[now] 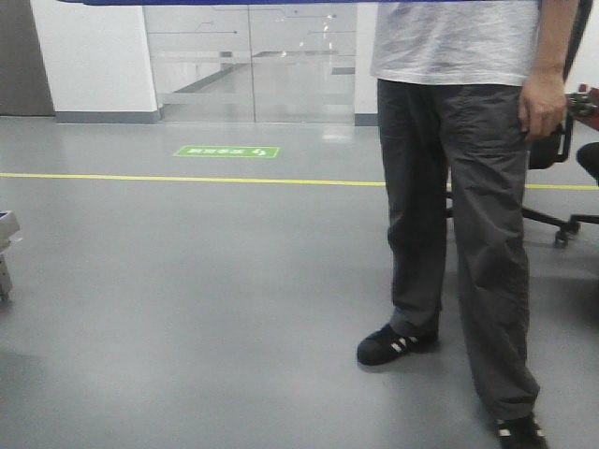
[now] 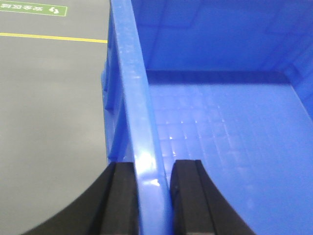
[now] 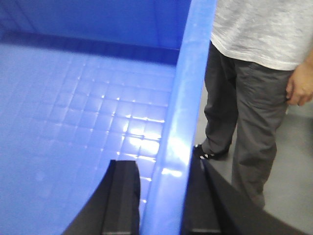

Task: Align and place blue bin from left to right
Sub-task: 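Carry the blue bin in both grippers across the floor, then drive up to the other rack of blue bins holding the bin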

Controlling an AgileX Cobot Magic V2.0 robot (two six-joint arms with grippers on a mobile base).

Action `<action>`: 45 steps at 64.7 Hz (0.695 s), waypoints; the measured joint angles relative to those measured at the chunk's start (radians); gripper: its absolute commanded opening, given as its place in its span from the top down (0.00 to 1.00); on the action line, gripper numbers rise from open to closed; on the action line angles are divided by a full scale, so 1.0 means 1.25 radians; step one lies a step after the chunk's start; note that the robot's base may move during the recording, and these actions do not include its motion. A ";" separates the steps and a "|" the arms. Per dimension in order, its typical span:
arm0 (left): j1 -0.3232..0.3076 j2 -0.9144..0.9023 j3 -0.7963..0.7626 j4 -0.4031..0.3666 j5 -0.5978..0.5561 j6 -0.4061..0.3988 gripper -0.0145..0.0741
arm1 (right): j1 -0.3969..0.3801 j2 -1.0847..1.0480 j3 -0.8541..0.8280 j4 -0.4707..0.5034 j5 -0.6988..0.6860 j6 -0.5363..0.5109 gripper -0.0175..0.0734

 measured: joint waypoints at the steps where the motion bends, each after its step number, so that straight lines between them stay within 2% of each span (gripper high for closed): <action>1: 0.000 0.000 0.000 0.000 0.000 0.000 0.96 | 0.000 0.000 0.000 0.000 0.000 0.000 0.88; 45: 0.000 0.000 0.000 -0.002 0.000 0.000 0.96 | 0.000 0.000 0.000 -0.001 0.000 0.000 0.88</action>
